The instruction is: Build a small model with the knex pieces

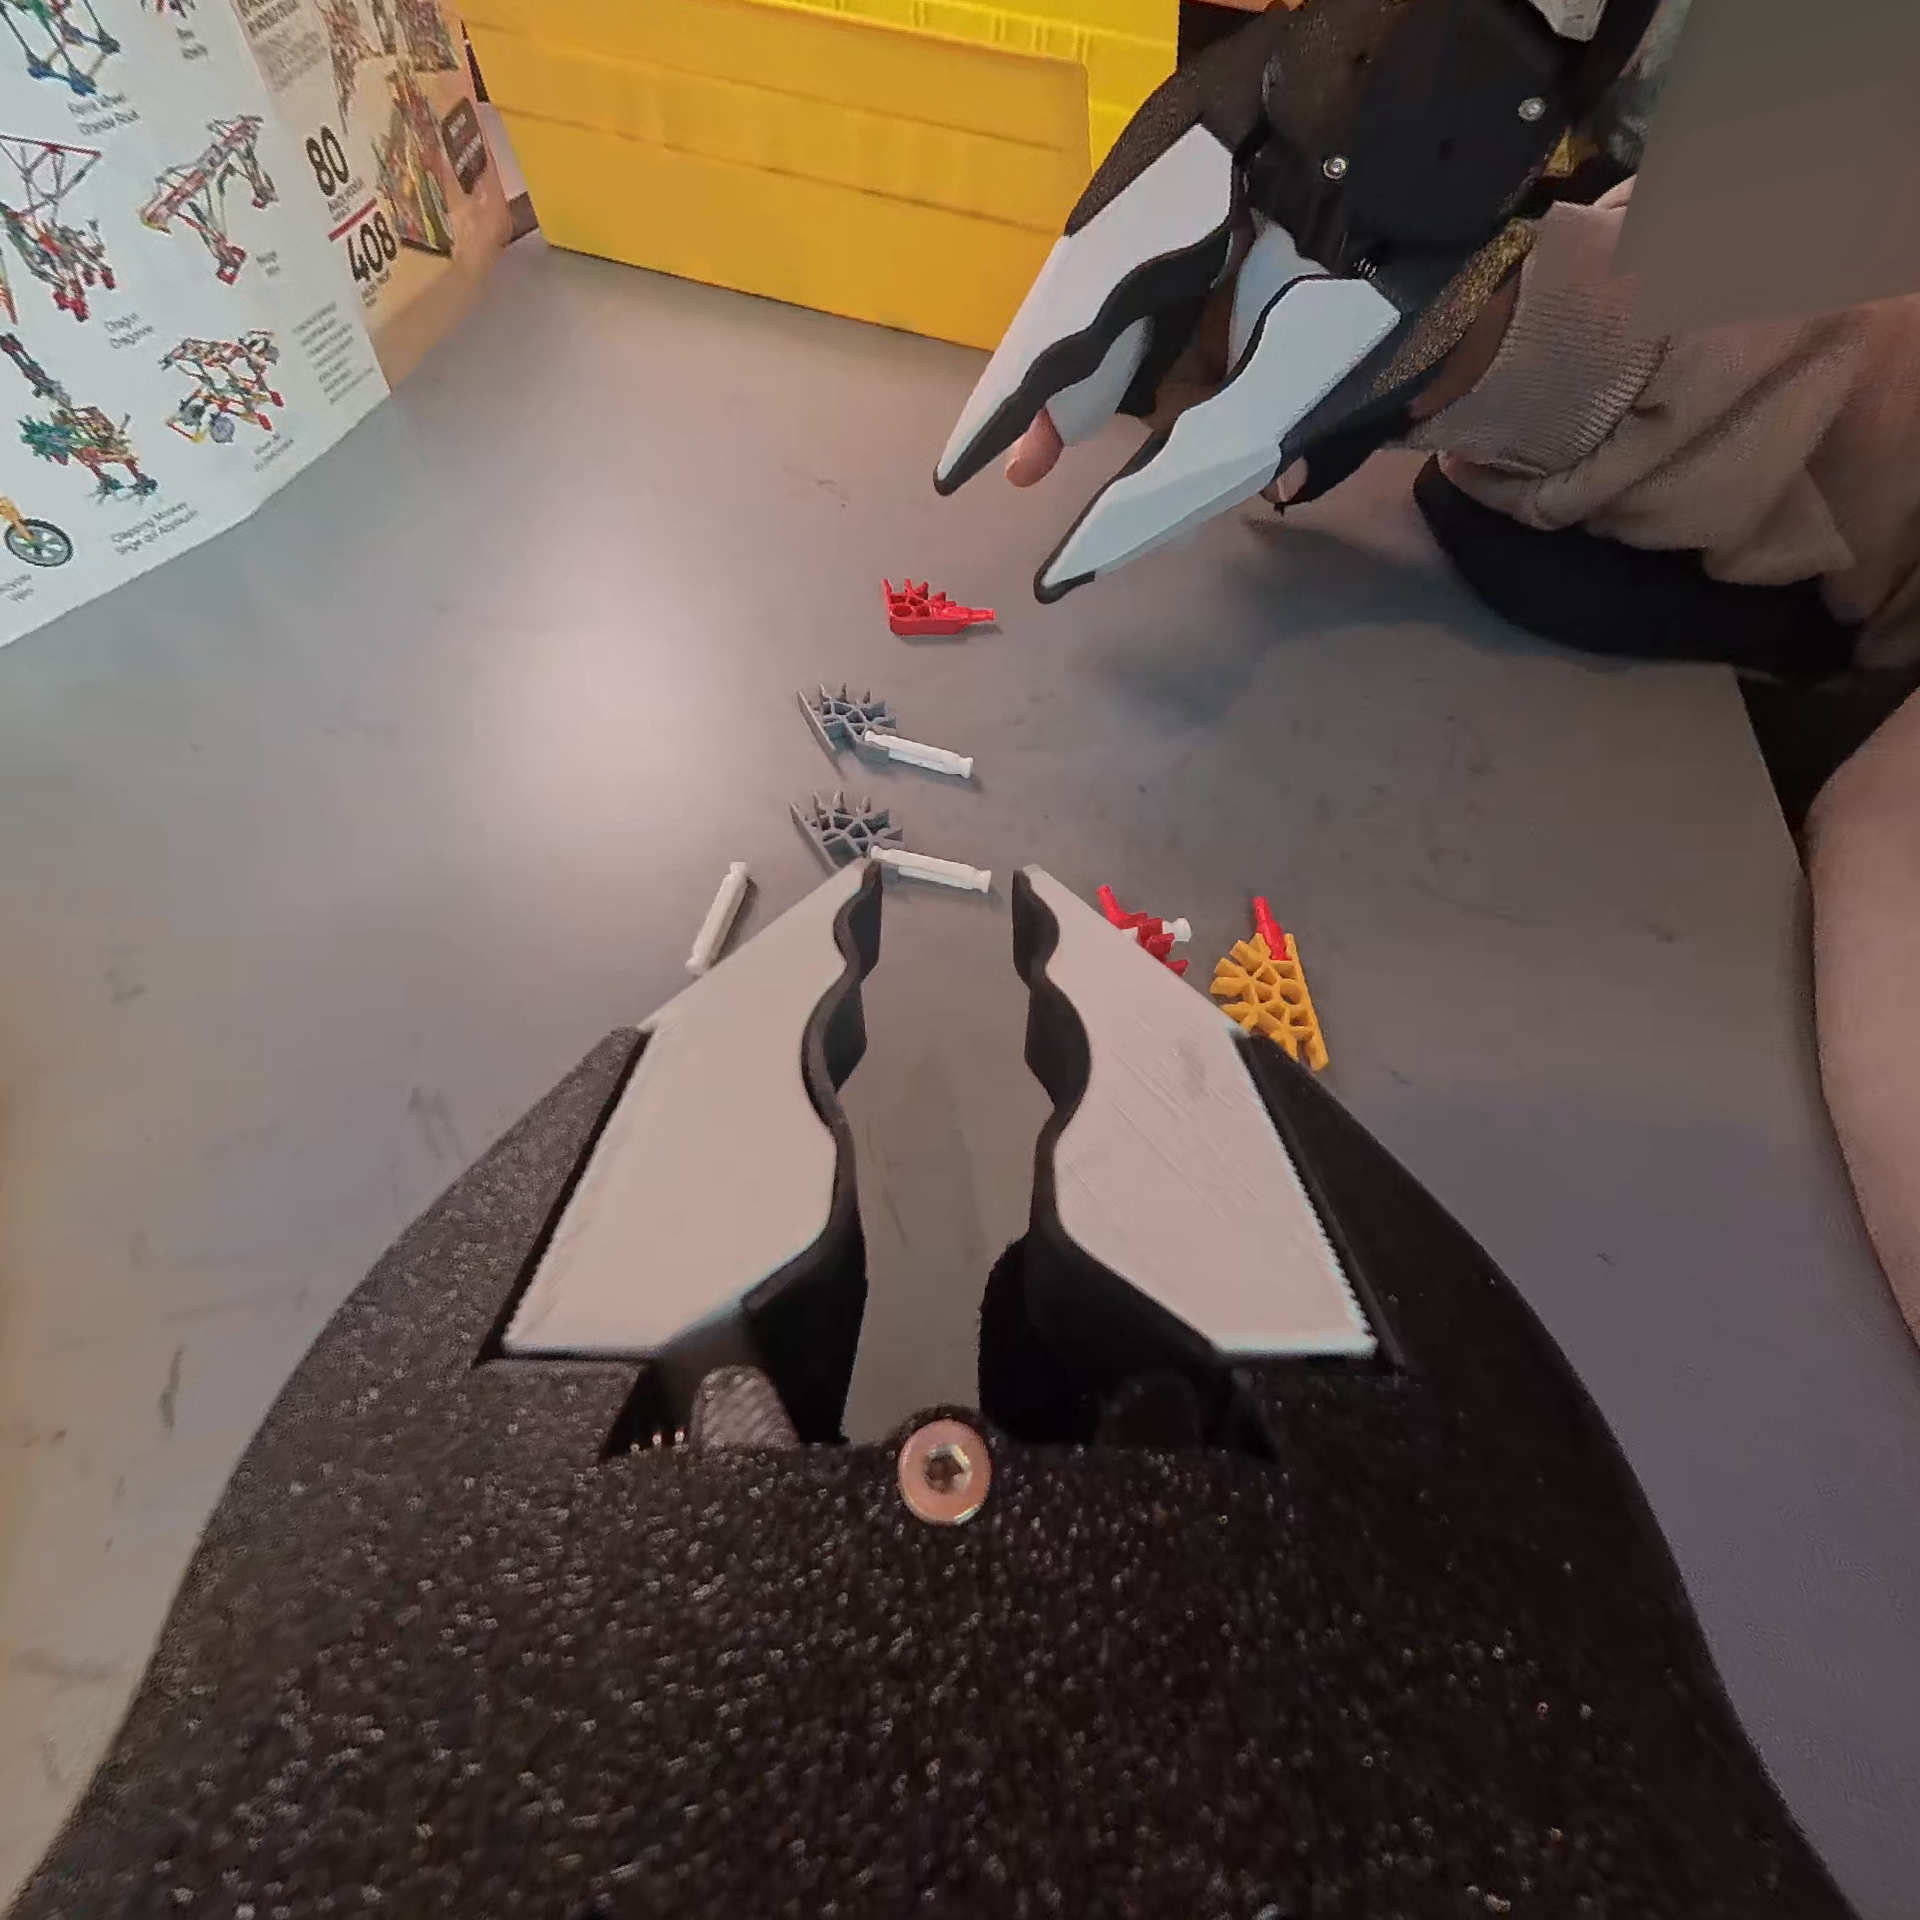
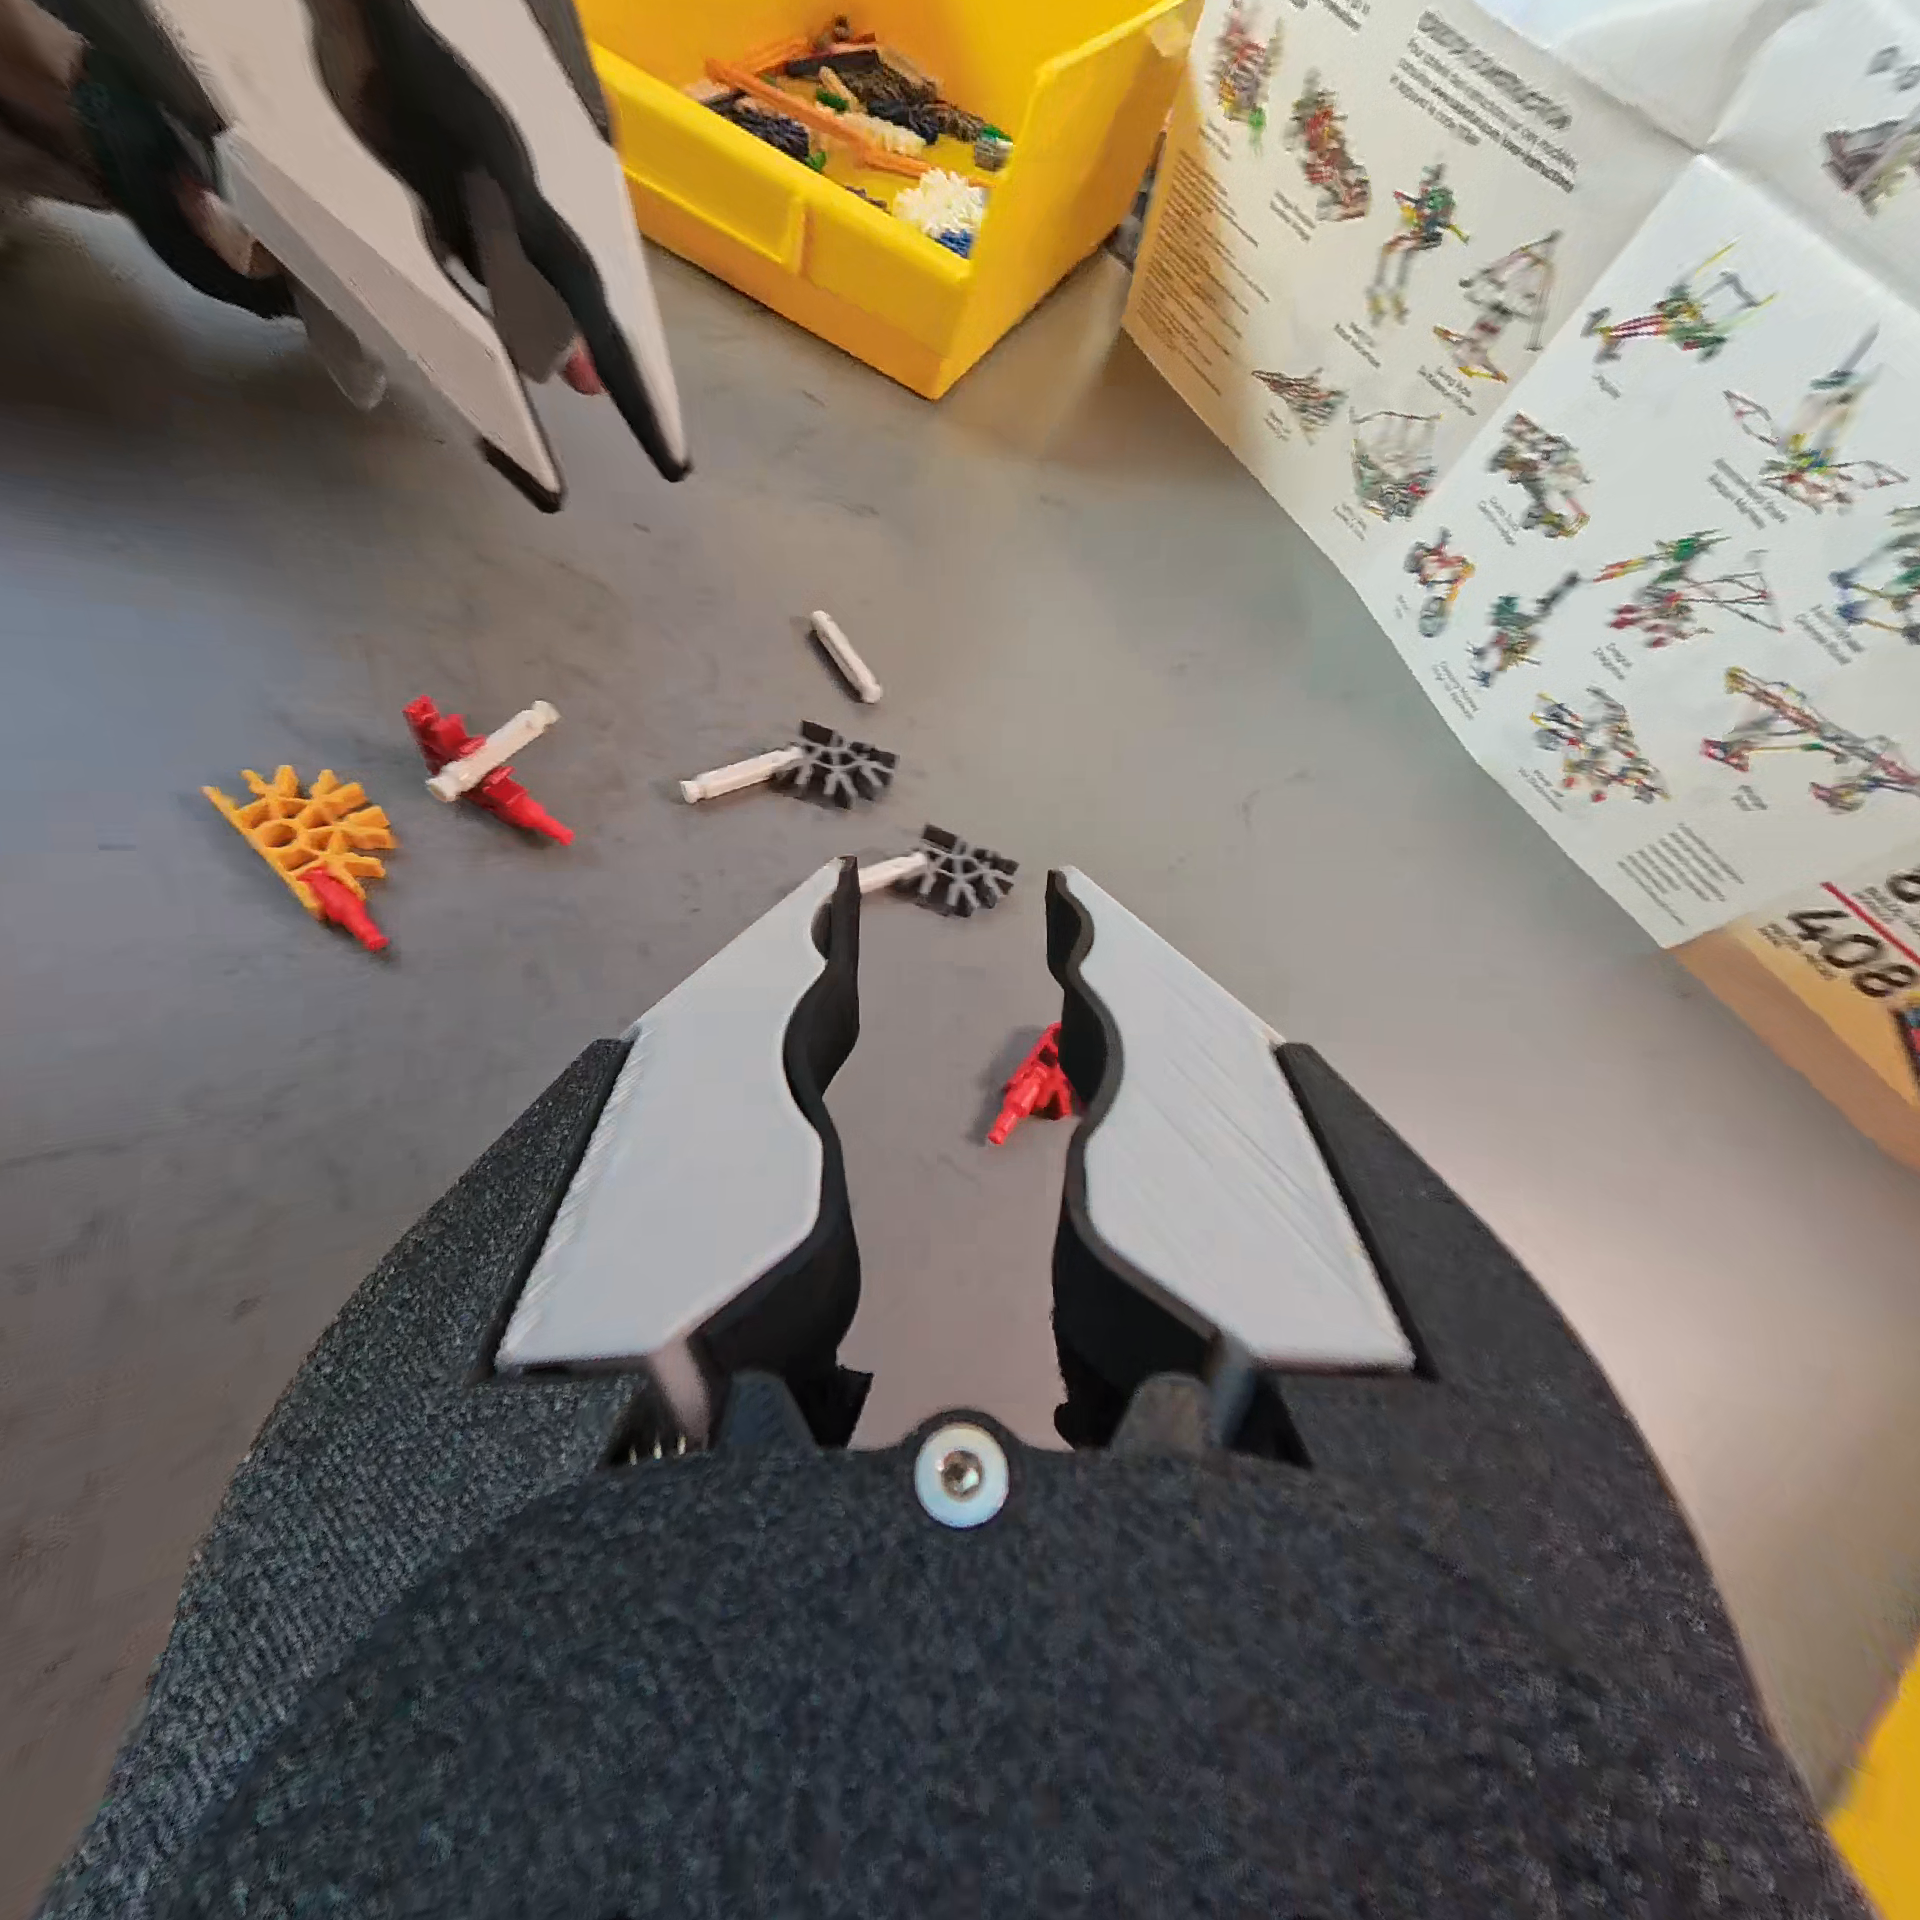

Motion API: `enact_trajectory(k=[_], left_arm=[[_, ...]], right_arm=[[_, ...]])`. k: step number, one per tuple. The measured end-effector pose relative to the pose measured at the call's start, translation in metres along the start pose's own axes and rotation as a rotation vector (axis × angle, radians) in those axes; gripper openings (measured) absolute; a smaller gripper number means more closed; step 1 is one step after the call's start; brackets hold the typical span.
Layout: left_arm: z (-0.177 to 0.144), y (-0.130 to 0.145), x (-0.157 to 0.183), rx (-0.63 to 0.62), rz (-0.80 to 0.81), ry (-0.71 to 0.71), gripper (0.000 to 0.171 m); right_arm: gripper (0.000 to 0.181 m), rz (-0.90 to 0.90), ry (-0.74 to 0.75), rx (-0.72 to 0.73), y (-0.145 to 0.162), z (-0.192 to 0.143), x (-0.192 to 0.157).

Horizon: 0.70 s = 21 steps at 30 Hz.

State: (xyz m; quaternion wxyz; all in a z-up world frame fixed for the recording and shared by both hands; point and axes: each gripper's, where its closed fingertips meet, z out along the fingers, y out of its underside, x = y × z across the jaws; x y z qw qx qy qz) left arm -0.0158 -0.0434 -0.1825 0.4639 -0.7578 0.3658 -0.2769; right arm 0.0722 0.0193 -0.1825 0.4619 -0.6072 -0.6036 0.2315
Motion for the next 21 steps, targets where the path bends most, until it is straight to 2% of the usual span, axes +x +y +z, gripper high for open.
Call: enact_trajectory(k=[3, 6, 8, 13, 17, 21], left_arm=[[0.003, 0.007, 0.005, -0.044, 0.011, 0.023, 0.025], [0.007, 0.016, 0.01, -0.092, 0.03, 0.045, 0.025], [0.01, 0.018, 0.014, -0.1, 0.031, 0.067, 0.022], [0.01, 0.018, 0.017, -0.09, 0.061, 0.076, 0.02], [0.009, 0.019, 0.02, -0.101, 0.05, 0.103, 0.02], [0.008, 0.019, 0.027, -0.108, 0.05, 0.141, 0.021]], right_arm=[[0.033, -0.045, -0.284, 0.01, -0.003, -0.002, -0.053], [0.029, -0.126, -0.545, -0.067, 0.006, -0.005, -0.114], [0.028, -0.185, -0.568, -0.134, 0.013, 0.001, -0.129], [0.026, -0.221, -0.537, -0.221, 0.014, 0.013, -0.129], [0.007, -0.251, -0.565, -0.242, 0.012, 0.011, -0.14], [0.007, -0.26, -0.562, -0.2, 0.012, 0.009, -0.141]])
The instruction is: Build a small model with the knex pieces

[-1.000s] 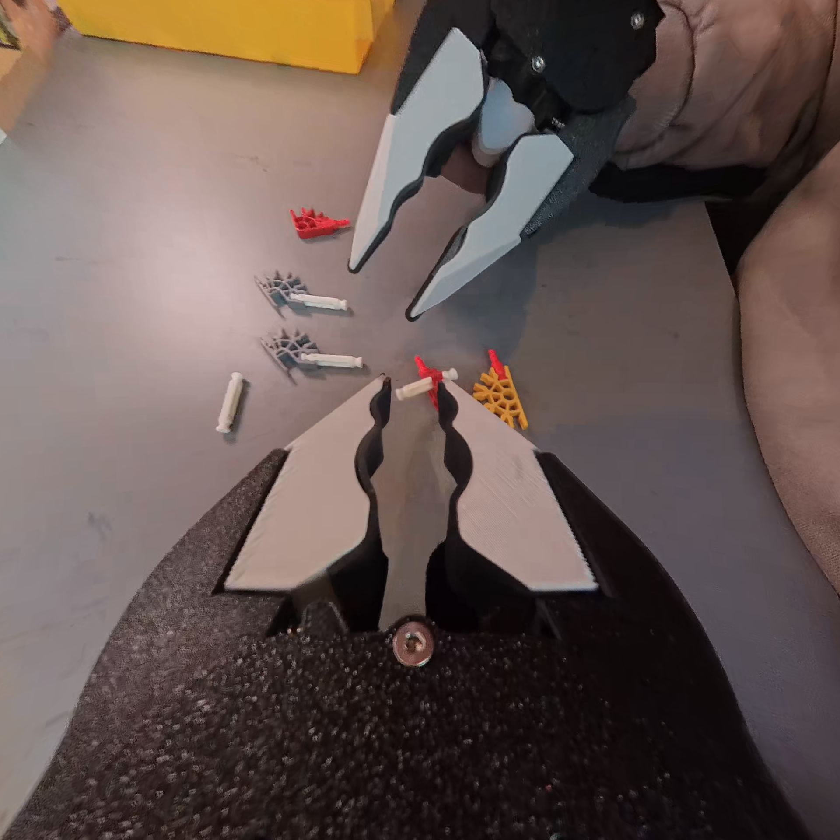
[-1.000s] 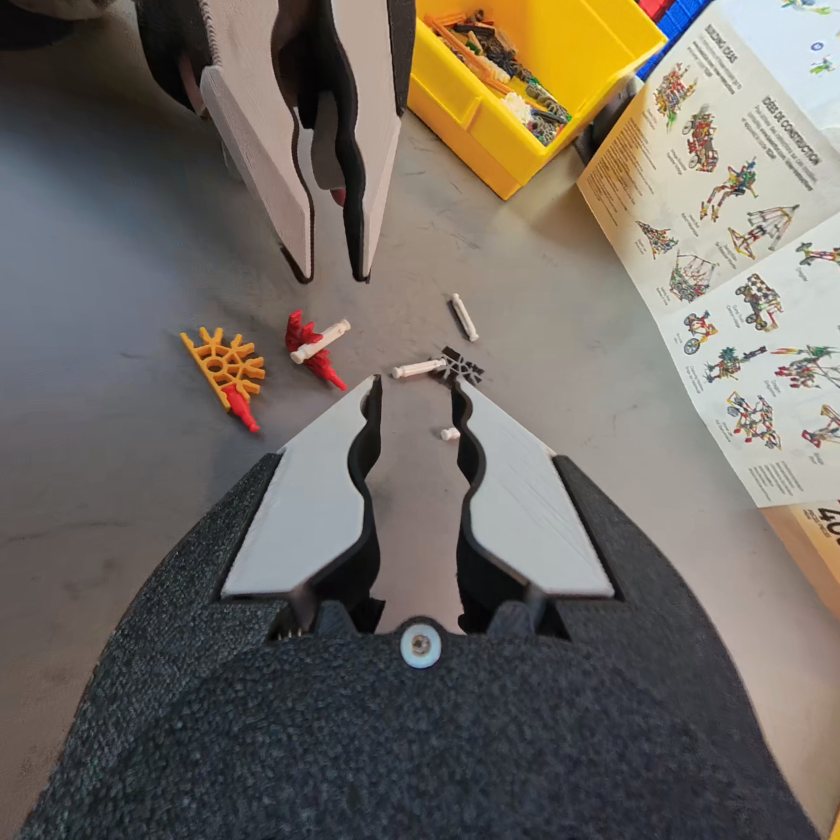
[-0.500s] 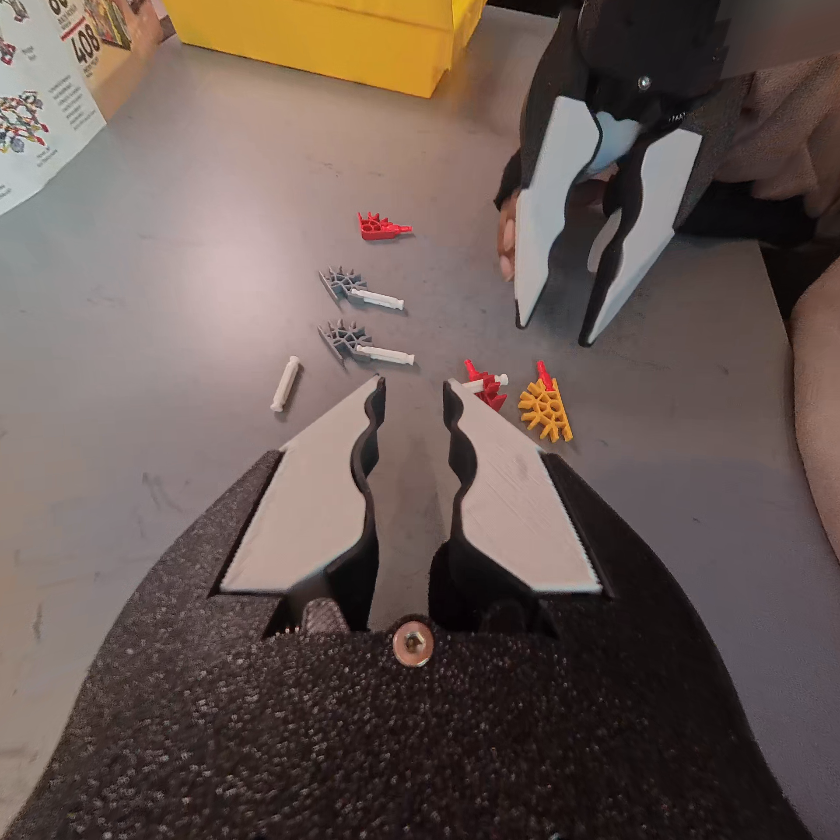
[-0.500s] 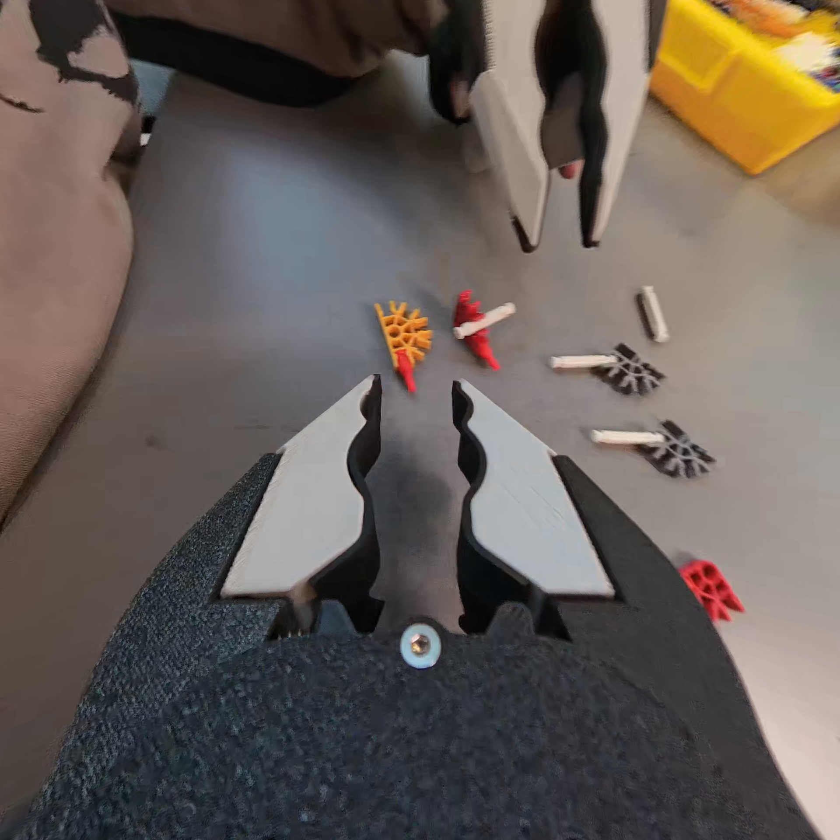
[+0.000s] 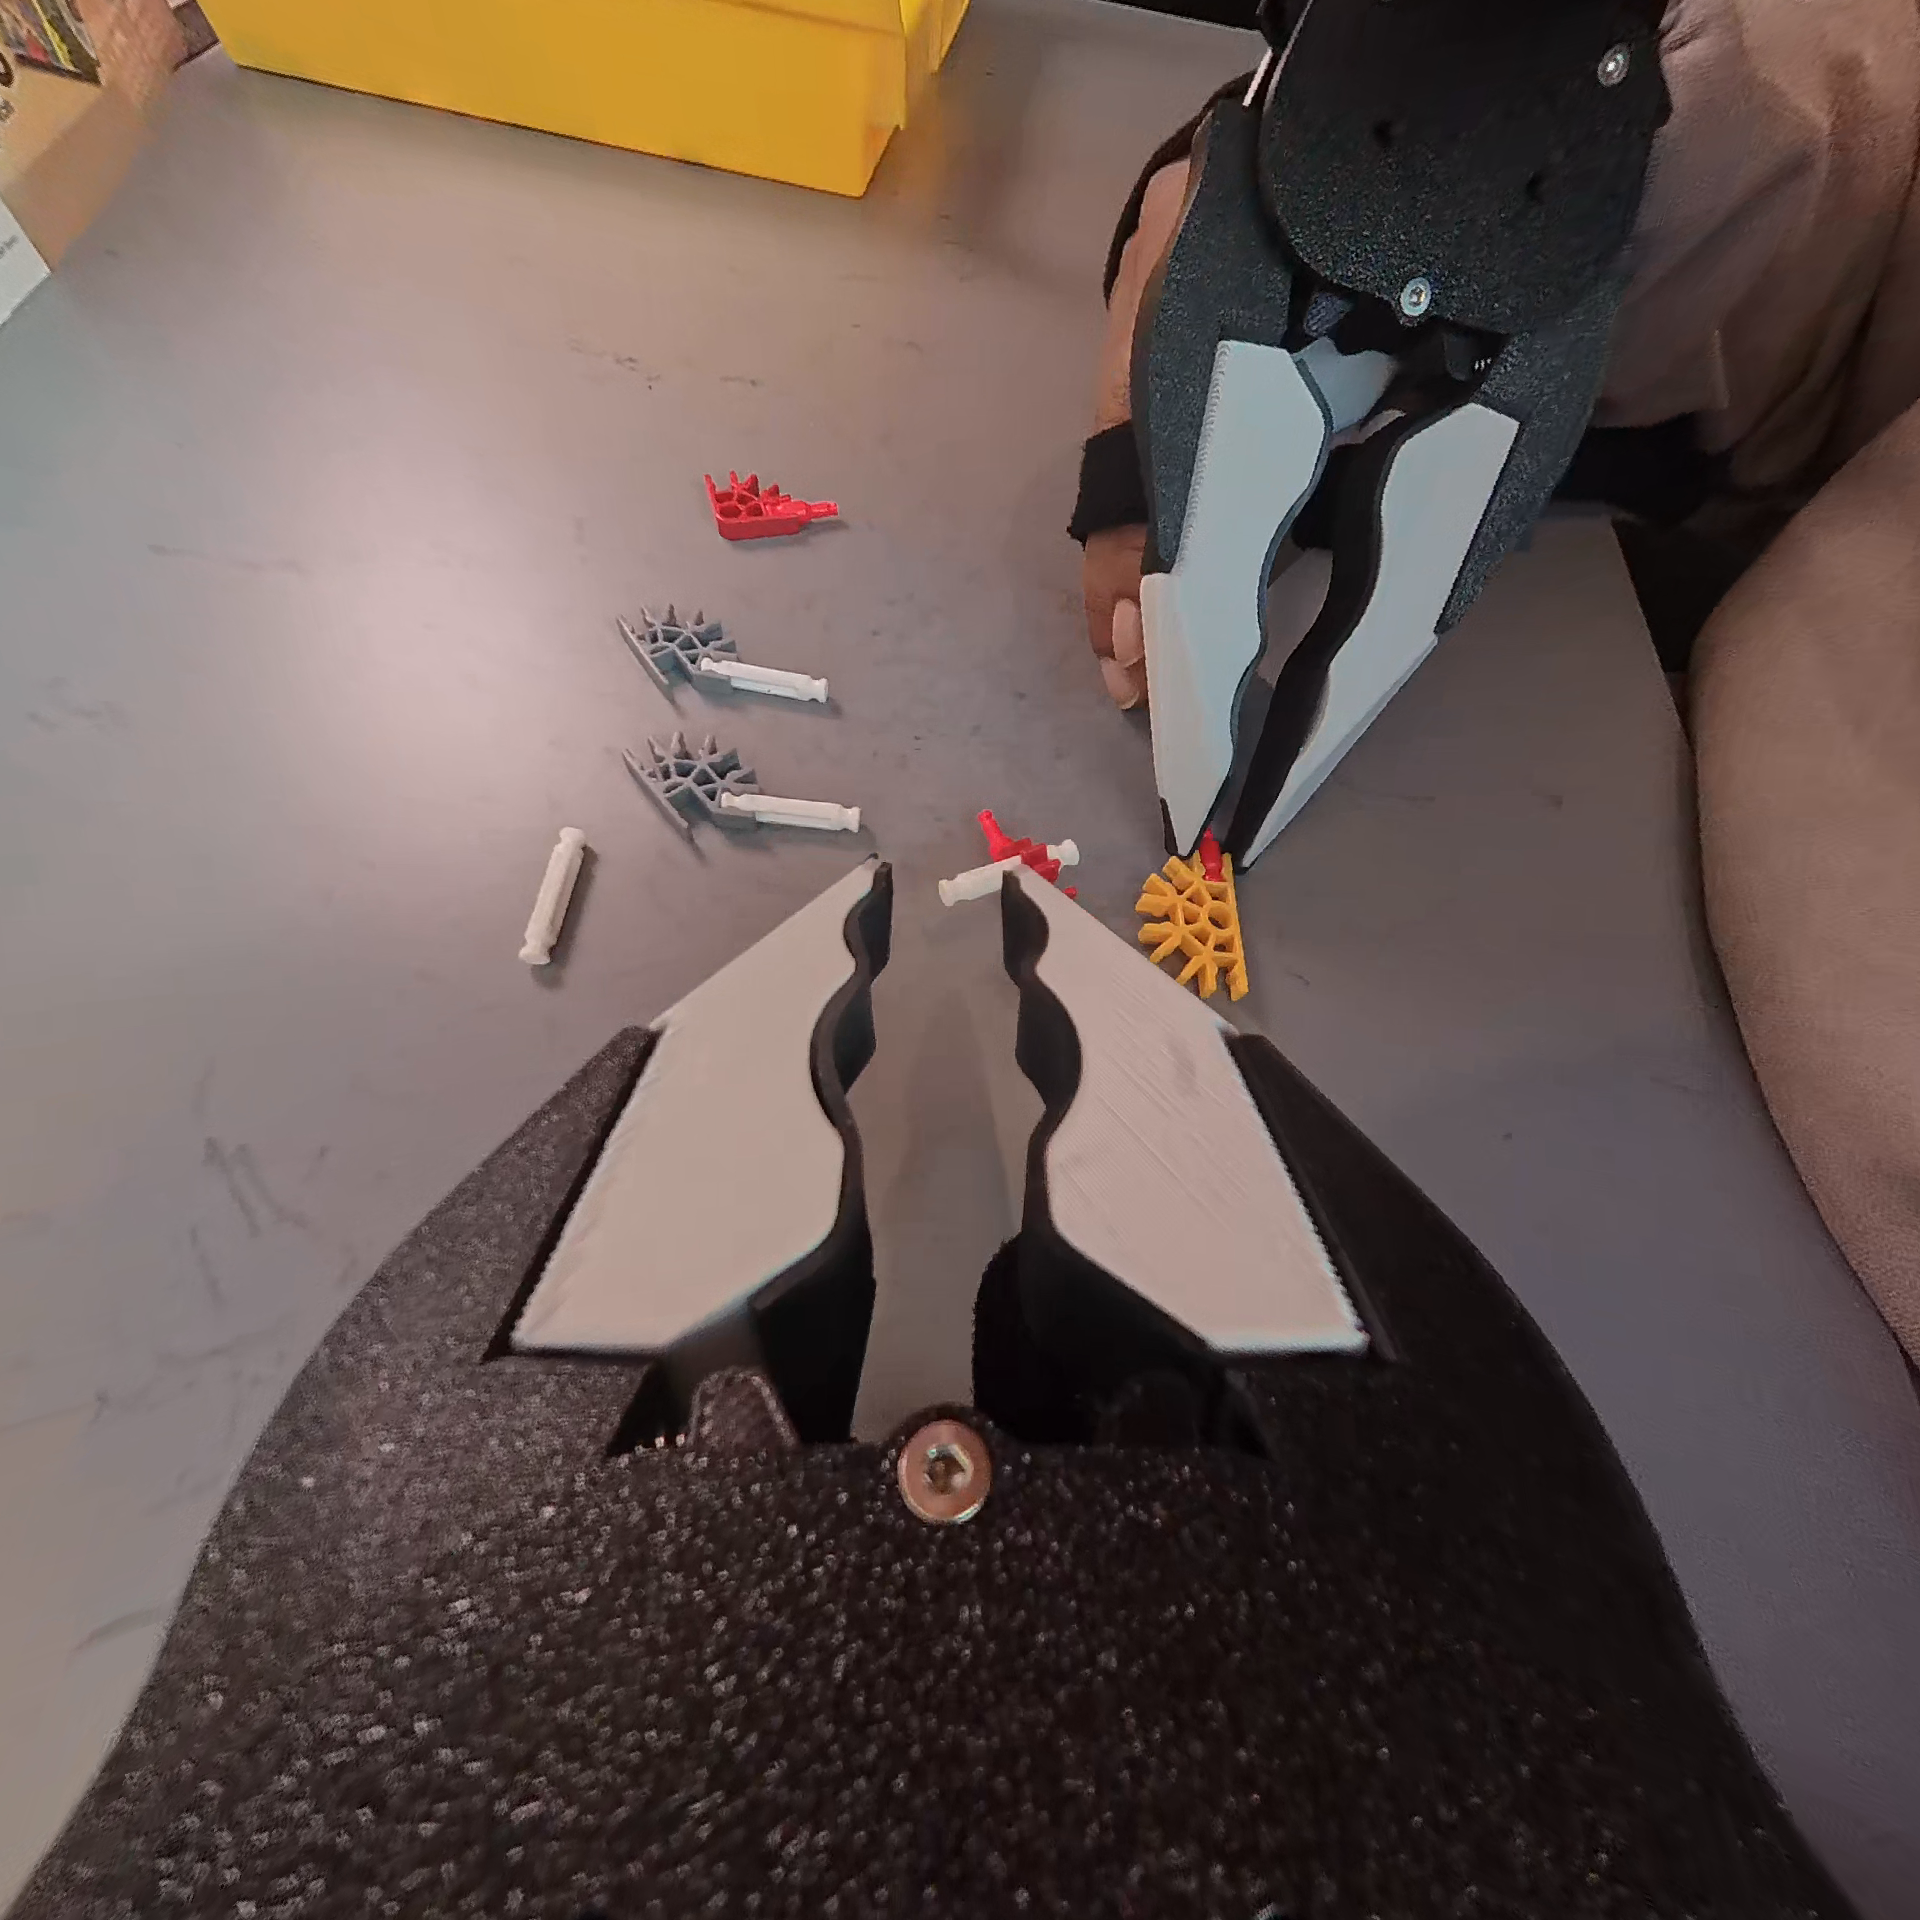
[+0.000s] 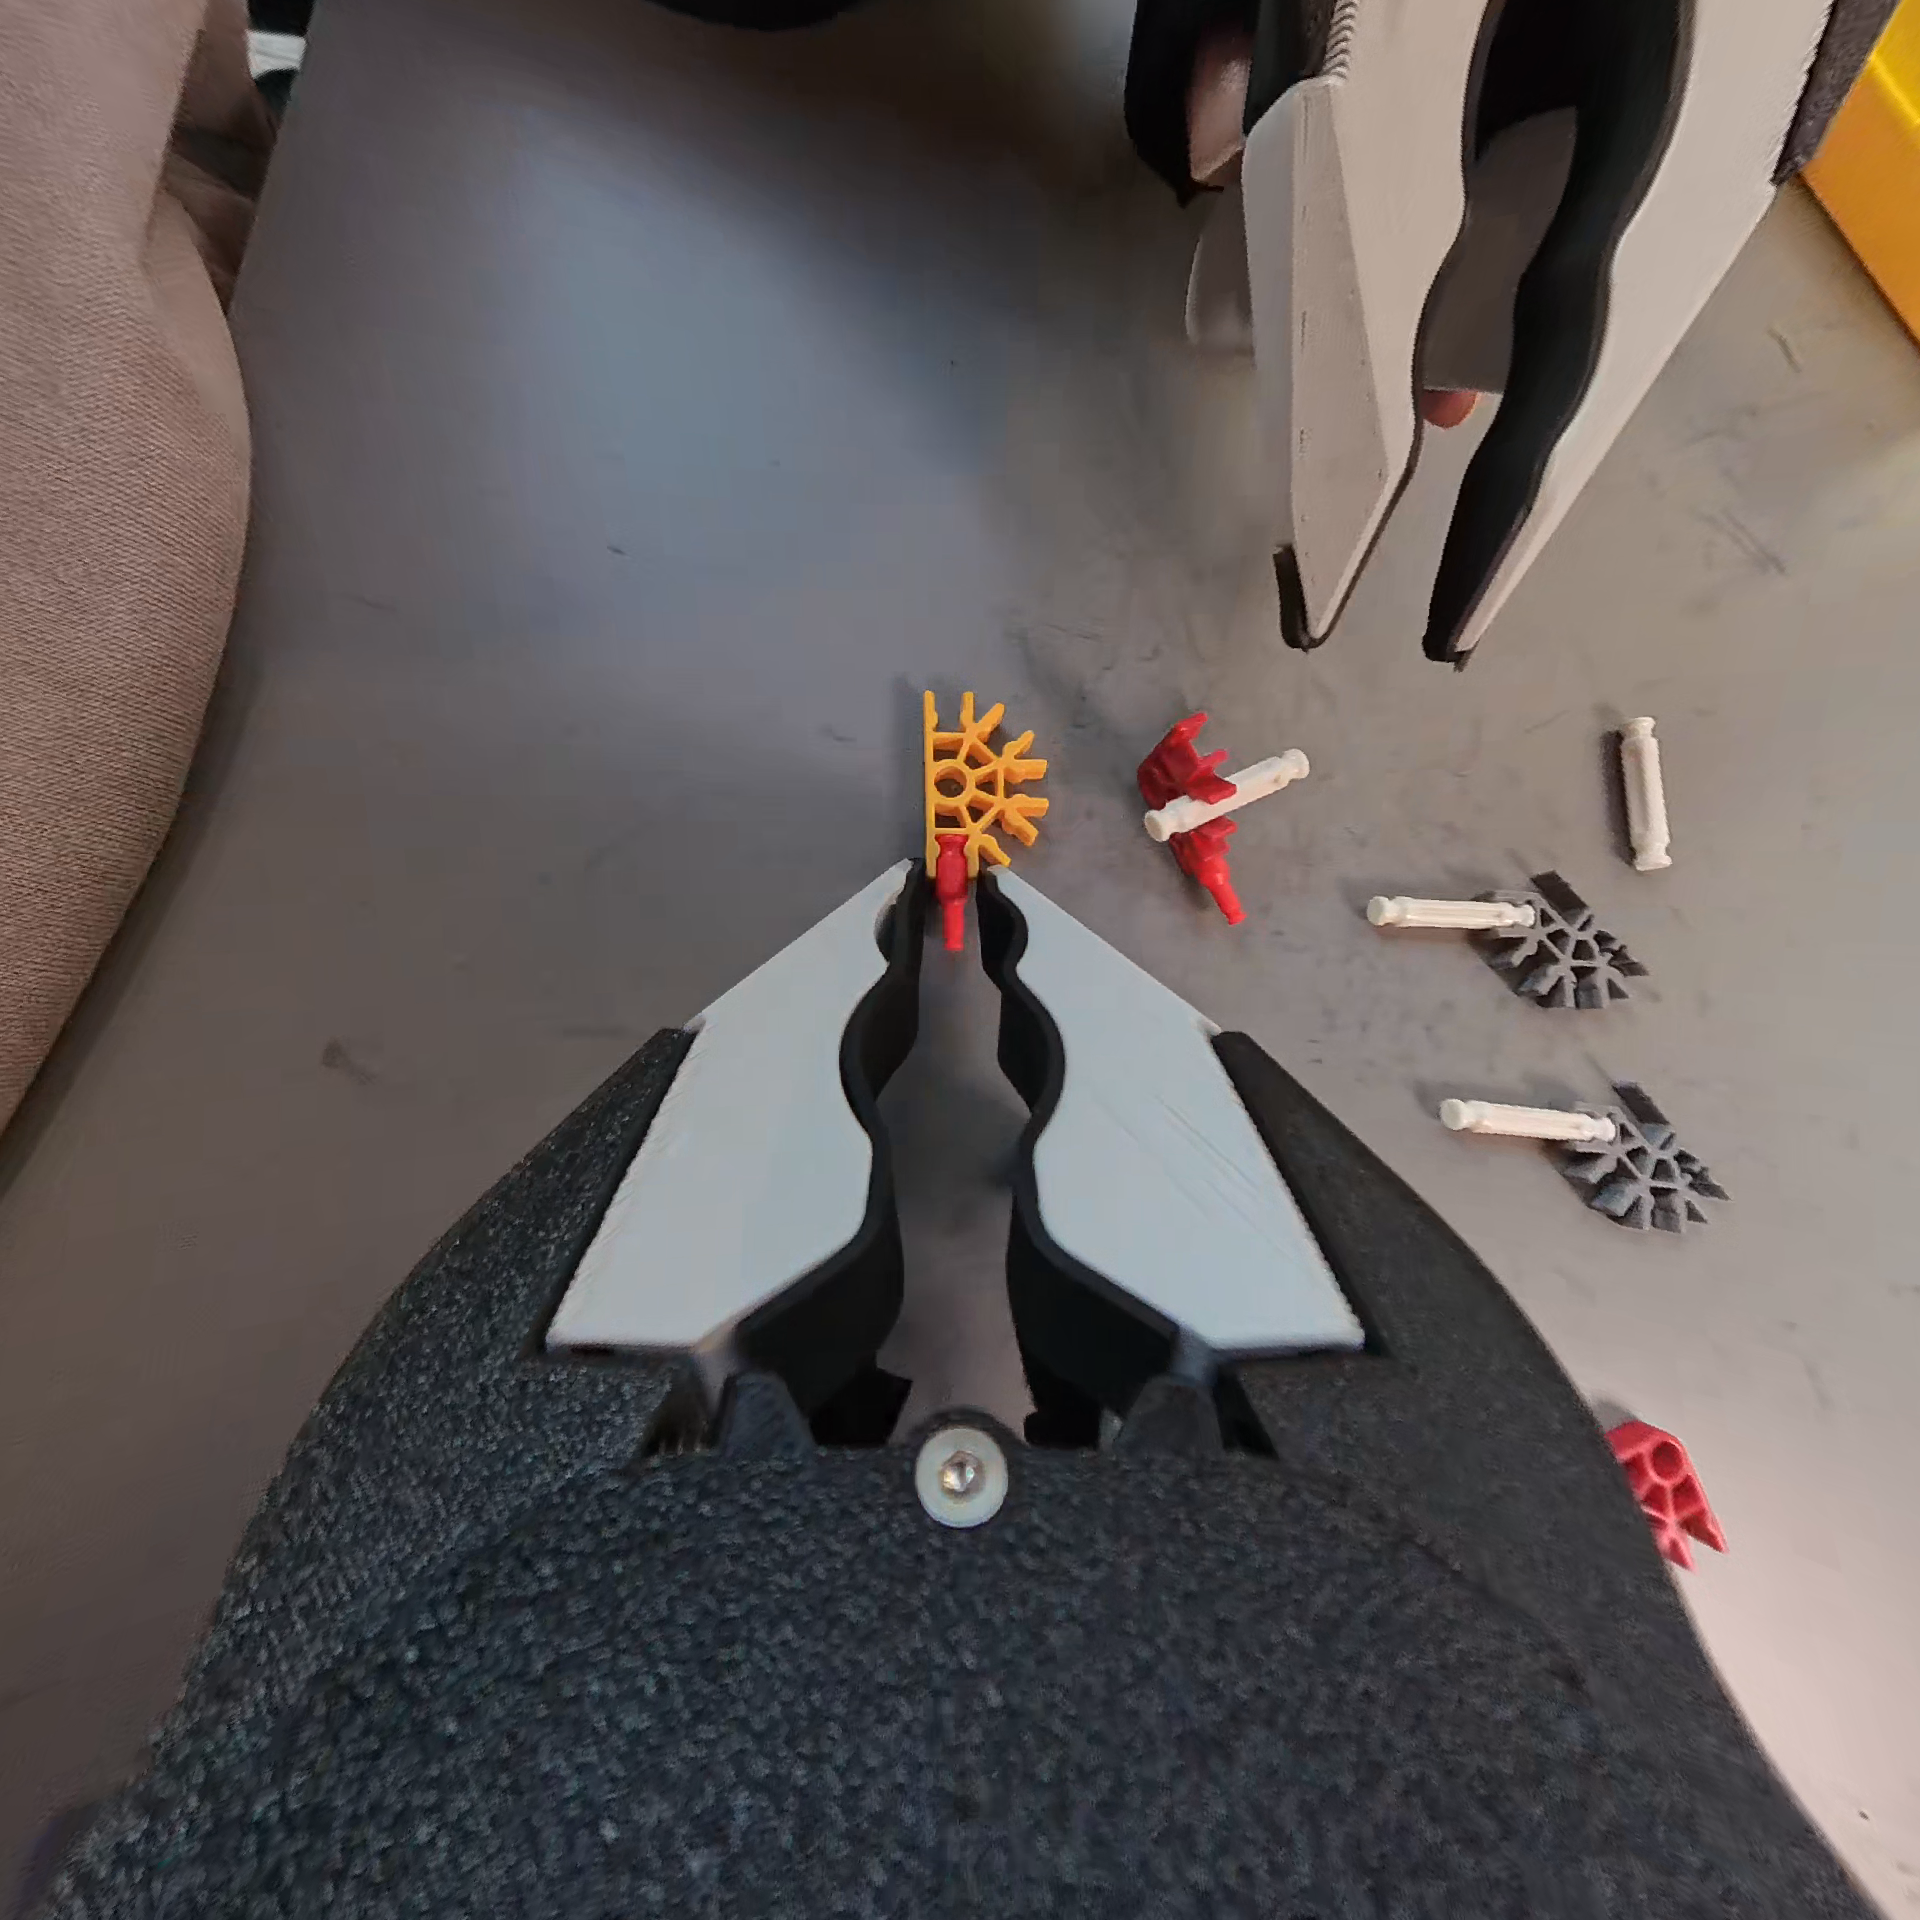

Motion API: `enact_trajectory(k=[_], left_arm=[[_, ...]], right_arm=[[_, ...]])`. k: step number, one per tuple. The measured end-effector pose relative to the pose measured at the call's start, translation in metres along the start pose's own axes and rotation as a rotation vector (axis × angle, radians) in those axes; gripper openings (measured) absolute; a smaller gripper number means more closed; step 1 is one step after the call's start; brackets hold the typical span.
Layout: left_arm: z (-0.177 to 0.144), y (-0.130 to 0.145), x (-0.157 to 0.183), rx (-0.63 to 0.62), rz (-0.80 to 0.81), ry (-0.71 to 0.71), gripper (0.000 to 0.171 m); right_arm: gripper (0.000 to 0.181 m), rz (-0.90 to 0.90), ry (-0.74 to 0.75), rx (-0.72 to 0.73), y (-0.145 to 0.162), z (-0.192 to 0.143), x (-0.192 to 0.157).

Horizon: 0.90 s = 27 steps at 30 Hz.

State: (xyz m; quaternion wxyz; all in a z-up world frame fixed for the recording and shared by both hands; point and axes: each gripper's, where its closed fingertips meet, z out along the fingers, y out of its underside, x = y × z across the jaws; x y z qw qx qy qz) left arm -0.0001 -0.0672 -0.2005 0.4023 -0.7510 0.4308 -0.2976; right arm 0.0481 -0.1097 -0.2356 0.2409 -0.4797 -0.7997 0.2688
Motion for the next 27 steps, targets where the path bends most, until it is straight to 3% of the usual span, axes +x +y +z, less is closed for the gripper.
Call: enact_trajectory(k=[3, 7, 13, 18, 23, 27], left_arm=[[0.002, 0.001, 0.009, -0.023, 0.018, 0.03, 0.021], [0.003, 0.007, 0.005, -0.056, 0.021, 0.002, 0.021], [-0.017, -0.03, 0.022, 0.178, -0.177, 0.226, 0.021], [-0.02, -0.042, 0.018, 0.257, -0.269, 0.241, 0.021], [-0.01, -0.038, 0.023, 0.221, -0.304, 0.248, 0.01], [-0.008, -0.031, 0.013, 0.172, -0.282, 0.147, 0.006]], right_arm=[[0.007, -0.027, 0.009, 0.101, -0.01, -0.009, -0.001], [0.007, -0.036, 0.184, 0.232, -0.025, -0.035, 0.028], [0.008, -0.143, 0.427, 0.301, -0.034, -0.053, 0.054], [0.008, -0.245, 0.528, 0.296, -0.039, -0.054, 0.057], [0.008, -0.308, 0.553, 0.245, -0.037, -0.047, 0.056], [0.008, -0.255, 0.56, 0.236, -0.033, -0.044, 0.062]])
